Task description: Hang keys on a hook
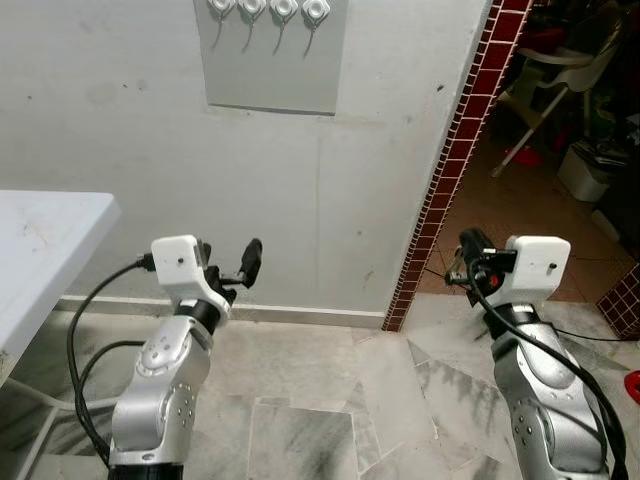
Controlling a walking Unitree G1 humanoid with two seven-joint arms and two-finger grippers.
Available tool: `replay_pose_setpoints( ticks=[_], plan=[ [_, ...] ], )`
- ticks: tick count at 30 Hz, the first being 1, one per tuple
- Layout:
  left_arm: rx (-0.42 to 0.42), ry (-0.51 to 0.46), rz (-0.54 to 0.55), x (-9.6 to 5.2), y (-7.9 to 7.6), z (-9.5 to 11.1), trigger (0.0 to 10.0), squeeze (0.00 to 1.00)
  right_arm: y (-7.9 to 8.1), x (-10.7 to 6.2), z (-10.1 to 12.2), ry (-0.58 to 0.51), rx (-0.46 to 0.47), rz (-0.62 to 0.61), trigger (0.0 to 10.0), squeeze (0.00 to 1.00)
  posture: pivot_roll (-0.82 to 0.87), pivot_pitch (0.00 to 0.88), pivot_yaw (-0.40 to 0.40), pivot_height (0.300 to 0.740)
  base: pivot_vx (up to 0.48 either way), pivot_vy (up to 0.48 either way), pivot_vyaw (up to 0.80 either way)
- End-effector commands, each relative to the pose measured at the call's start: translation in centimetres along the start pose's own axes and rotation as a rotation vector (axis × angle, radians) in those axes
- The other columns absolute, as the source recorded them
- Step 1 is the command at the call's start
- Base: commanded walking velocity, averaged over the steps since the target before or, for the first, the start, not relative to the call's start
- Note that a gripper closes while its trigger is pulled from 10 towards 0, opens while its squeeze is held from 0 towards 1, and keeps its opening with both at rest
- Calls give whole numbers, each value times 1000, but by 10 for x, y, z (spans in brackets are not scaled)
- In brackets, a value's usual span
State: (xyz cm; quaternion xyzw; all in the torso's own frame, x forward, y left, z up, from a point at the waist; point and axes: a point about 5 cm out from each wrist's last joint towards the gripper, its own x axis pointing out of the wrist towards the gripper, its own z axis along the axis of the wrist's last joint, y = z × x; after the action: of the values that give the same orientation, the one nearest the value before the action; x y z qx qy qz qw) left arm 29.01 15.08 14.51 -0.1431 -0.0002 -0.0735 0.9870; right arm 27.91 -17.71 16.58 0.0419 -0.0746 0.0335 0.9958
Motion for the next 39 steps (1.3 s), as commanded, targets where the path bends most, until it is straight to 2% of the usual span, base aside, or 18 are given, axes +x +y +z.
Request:
replay_pose_setpoints(
  ticks=[1, 9, 39],
  plan=[
    [-1, -25, -1, 4, 0, 9, 10000, 0, -2, 4, 6, -32, 8, -8, 10000, 0, 12, 0, -39, 715, 0, 0, 0],
    [0, -50, 18, 7, 6, 17, 10000, 0, 3, 7, 7, -42, 22, 10, 10000, 0, 22, 0, -36, 715, 137, 0, 0],
    [-13, -50, 28, 9, 5, 19, 10000, 0, 10, 7, 6, -53, 47, 32, 10000, 0, 23, 0, -38, 715, 341, 0, 0]
  ],
)
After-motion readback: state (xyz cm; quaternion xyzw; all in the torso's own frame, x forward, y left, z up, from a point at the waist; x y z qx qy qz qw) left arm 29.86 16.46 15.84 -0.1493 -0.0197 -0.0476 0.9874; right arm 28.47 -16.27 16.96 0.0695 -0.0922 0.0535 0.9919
